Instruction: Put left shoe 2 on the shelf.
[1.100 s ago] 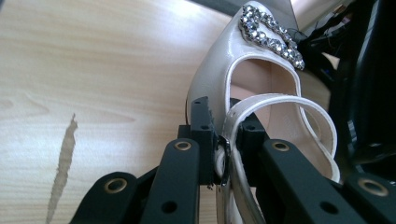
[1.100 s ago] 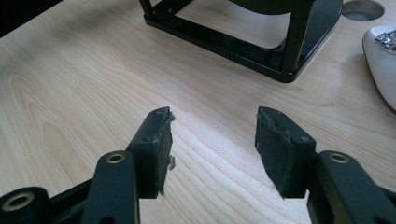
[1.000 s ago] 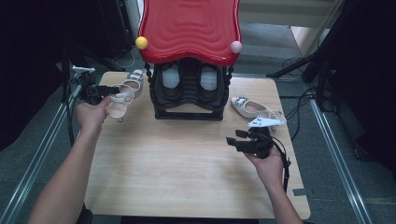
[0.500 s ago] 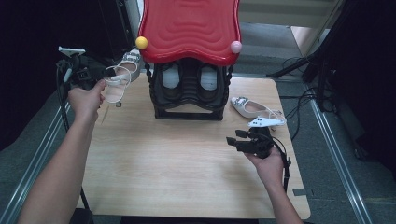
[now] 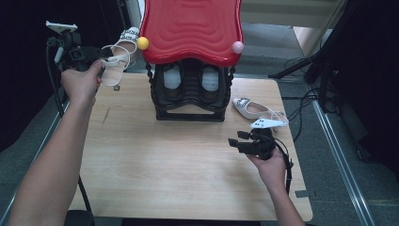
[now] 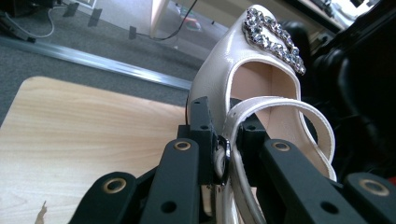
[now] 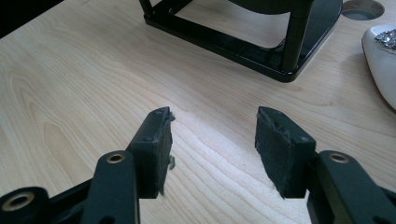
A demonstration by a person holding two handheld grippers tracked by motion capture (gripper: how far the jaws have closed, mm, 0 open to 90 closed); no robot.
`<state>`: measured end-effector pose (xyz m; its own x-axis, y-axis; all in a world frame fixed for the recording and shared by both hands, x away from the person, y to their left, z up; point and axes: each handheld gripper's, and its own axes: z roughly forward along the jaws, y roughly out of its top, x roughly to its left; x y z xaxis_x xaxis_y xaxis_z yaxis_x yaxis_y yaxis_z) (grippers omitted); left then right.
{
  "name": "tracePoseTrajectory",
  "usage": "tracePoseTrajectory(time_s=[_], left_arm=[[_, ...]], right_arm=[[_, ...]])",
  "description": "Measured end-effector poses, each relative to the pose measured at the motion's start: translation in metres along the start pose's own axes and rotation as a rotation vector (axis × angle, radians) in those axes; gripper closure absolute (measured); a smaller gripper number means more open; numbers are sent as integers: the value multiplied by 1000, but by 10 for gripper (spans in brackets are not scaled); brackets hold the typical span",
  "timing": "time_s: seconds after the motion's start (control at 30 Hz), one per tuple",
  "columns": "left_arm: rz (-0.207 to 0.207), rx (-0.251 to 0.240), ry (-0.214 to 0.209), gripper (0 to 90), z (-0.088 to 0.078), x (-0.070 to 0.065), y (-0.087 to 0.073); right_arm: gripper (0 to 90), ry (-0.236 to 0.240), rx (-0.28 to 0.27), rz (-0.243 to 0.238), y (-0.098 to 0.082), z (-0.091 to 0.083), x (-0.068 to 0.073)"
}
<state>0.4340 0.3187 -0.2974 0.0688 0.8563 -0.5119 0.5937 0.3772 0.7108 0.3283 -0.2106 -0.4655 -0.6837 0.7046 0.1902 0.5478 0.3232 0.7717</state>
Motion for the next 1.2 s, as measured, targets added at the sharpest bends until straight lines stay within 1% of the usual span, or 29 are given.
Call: tracePoseTrajectory(time_s=[0.03, 0.1, 0.13, 0.17, 0.2, 0.27, 0.3, 0.37, 0.4, 0.43, 0.47, 0.57, 0.6, 0.63, 0.67, 0.7, 0.73, 0.77, 0.8, 0.87, 0.9, 0.93, 0.97, 1.07, 1.2], left_arm=[[0, -10, -5, 819, -5, -5, 8], [10, -22, -9, 819, -10, -11, 15], [10, -22, -9, 819, -10, -11, 15], [16, -31, -6, 819, -12, -15, 19], [26, -37, -11, 818, -18, -23, 27], [32, -49, -18, 818, -24, -32, 36], [32, -49, -18, 818, -24, -32, 36], [51, -59, -20, 818, -30, -41, 45], [51, -68, -20, 817, -34, -47, 49], [62, -72, -27, 817, -40, -55, 58], [59, -81, -36, 817, -43, -59, 62], [84, -101, -42, 816, -51, -73, 70], [83, -103, -48, 816, -53, -77, 73], [91, -106, -46, 816, -53, -83, 76], [91, -106, -46, 816, -53, -83, 76], [94, -103, -49, 816, -53, -86, 77], [96, -102, -50, 816, -53, -91, 79], [117, -95, -50, 816, -51, -101, 81], [117, -95, -50, 815, -51, -101, 81], [127, -85, -59, 814, -47, -111, 81], [138, -80, -72, 813, -43, -121, 80], [138, -80, -72, 813, -43, -121, 80], [138, -68, -90, 813, -37, -130, 79], [145, -59, -101, 812, -27, -144, 76], [158, -41, -126, 812, -16, -160, 71]], right_arm=[[469, 0, 0, -1, 0, 0, 0], [469, -1, 1, -2, 0, 0, 0], [468, -1, 0, -3, 0, 0, 0], [468, -1, 0, -3, 0, 0, 0], [469, 0, 0, -3, 0, 0, 0], [469, 1, 1, -1, 0, 0, 0], [469, 1, 1, -1, 0, 0, 0], [469, 1, 1, -5, 0, 0, 0], [469, 1, 1, -5, 0, 0, 0], [469, 0, 0, -5, 0, 0, 1], [469, 0, 1, -5, 0, 0, 1], [469, 0, 4, -6, 0, 0, 1], [469, 1, 5, -4, 0, 0, 1], [469, 0, 6, -5, 0, 0, 1], [469, 0, 5, -4, 0, 0, 1], [469, 0, 5, -4, 0, 0, 1], [468, 0, 6, -4, 0, 0, 1], [468, -1, 5, -6, 0, 0, 1], [468, -1, 4, -6, 1, 0, 1], [468, -1, 4, -7, 1, 0, 1], [469, -2, 7, -6, 1, 0, 1], [469, -2, 7, -7, 0, 0, 1], [469, -2, 8, -8, 0, 0, 1], [469, -1, 7, -9, 0, 0, 2], [469, 0, 2, -13, 0, -1, 1]])
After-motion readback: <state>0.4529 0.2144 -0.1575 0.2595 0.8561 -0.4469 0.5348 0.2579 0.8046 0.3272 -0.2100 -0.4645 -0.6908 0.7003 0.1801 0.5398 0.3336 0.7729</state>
